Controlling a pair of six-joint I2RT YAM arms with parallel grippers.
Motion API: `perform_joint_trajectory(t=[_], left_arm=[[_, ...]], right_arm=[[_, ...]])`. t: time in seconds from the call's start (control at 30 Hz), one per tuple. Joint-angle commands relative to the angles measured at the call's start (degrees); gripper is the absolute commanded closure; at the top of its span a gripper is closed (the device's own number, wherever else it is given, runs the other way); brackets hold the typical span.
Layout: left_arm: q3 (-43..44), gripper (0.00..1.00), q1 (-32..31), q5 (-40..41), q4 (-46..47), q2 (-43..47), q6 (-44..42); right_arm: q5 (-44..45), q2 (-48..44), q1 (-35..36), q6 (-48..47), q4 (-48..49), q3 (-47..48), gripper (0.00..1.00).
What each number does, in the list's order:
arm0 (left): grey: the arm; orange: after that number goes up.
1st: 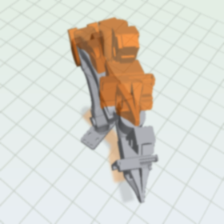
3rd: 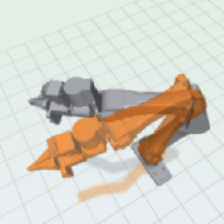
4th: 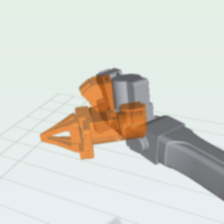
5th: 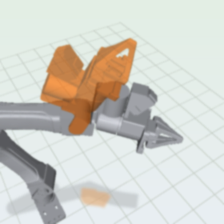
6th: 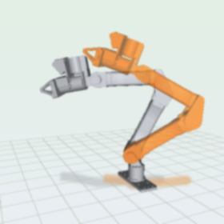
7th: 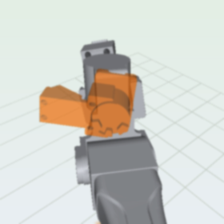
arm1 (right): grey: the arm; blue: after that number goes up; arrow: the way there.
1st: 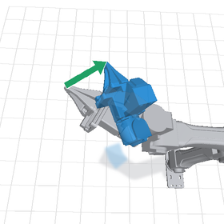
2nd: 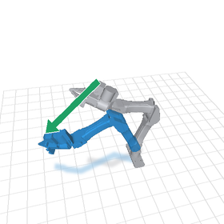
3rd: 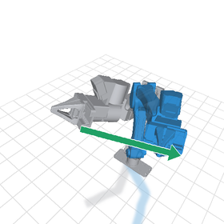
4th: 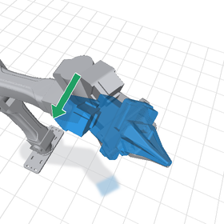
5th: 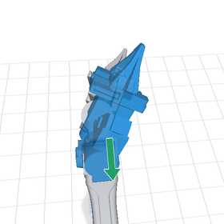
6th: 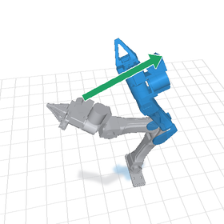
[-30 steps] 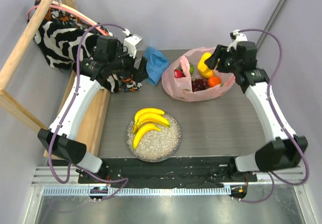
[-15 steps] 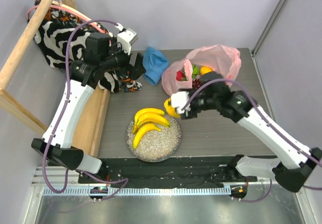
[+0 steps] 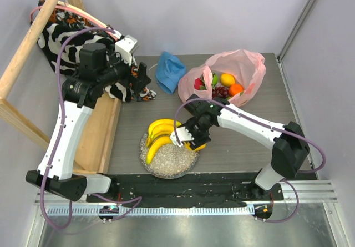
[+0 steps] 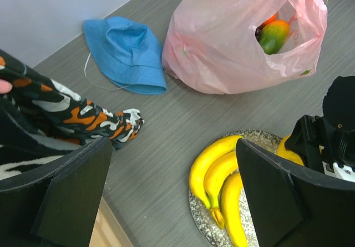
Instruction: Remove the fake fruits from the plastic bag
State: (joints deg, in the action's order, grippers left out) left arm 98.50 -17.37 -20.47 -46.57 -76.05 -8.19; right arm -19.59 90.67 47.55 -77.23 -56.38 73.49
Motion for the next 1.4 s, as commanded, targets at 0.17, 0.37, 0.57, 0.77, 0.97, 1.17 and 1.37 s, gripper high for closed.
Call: perform_joint_trajectory(t=[0.17, 0.37, 0.57, 0.77, 0.97, 1.17, 1.37], left_arm=[[-2.7, 0.00, 2.4, -3.3, 2.1, 4.1, 1.6], [-2.3, 0.00, 2.4, -4.8, 2.4, 4.2, 2.6], [-2.3, 0.00, 2.7, -5.8, 2.4, 4.6, 3.4], [-2.4, 0.00, 3.0, -7.0, 2.8, 4.8, 4.1], [-2.6, 0.00, 3.0, -8.4, 3.0, 4.2, 4.1], [-3.0, 0.00, 3.1, -9.7, 2.9, 4.2, 4.9], [-1.7, 0.00, 3.1, -11.8, 3.0, 2.1, 5.6]], right_arm=[[1.3, -0.9, 3.8, 2.1, 3.7, -2.4, 0.77], [8.6, 2.2, 7.1, 5.2, 12.8, -4.8, 0.69], [11.7, 3.7, 8.2, 8.1, 15.2, -4.9, 0.29], [11.7, -0.9, 8.2, 12.9, 11.7, -2.7, 0.01], [8.3, -7.8, 7.2, 16.8, 2.4, 3.0, 0.00], [4.0, -15.7, -5.7, 20.4, 2.2, 7.6, 0.01], [-0.4, -12.4, -25.2, 21.9, 4.3, 11.8, 0.21]])
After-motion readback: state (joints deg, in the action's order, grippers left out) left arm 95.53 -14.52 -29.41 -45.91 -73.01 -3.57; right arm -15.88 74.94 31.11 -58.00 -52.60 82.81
